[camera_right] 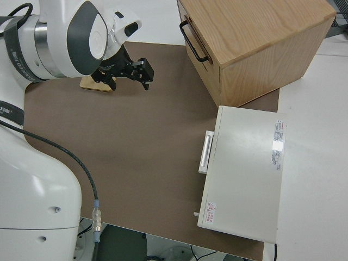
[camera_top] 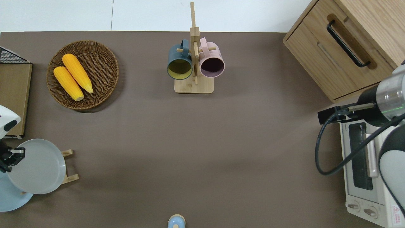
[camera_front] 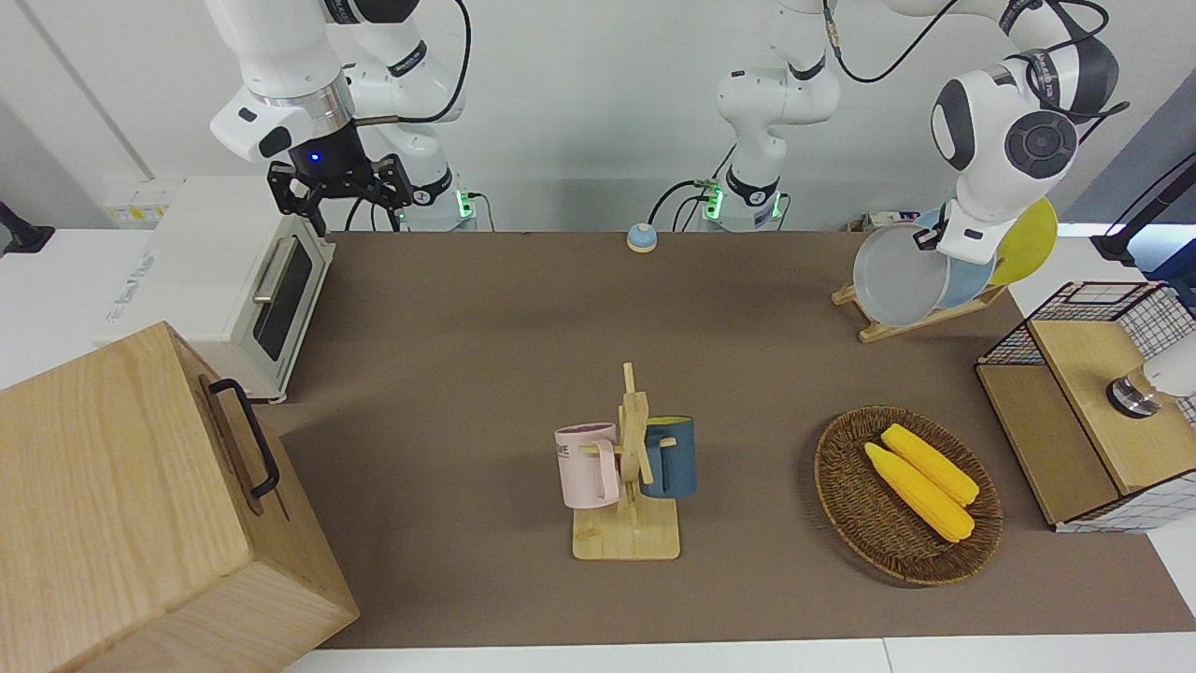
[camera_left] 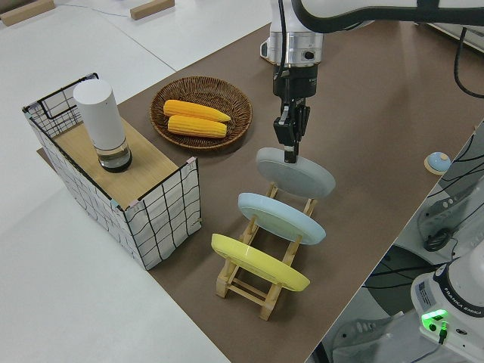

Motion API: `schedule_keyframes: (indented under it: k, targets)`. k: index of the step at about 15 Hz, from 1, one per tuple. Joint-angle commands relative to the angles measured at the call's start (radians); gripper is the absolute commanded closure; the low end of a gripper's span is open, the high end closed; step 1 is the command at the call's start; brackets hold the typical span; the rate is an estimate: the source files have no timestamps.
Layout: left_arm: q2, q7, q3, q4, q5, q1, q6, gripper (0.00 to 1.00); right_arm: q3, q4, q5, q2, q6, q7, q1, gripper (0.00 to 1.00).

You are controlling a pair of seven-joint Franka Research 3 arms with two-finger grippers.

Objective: Pick gray plate from low plate rack and place it on table with left arm
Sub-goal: 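Lift the gray plate out of the rack with the left gripper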

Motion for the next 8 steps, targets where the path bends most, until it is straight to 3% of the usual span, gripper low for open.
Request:
schedule_keyframes:
  k: [1,8]
  targets:
    - [-0.009,0.003,-0.007,0.058,0.004,-0.02,-0.068,1.0,0.017,0.009,-0.001,-0.003,-0.014,0.012,-0.019,0.017]
    - [-0.011,-0.004,-0.01,0.118,-0.022,-0.022,-0.134,1.0,0.017,0.009,-0.001,-0.001,-0.013,0.012,-0.019,0.017]
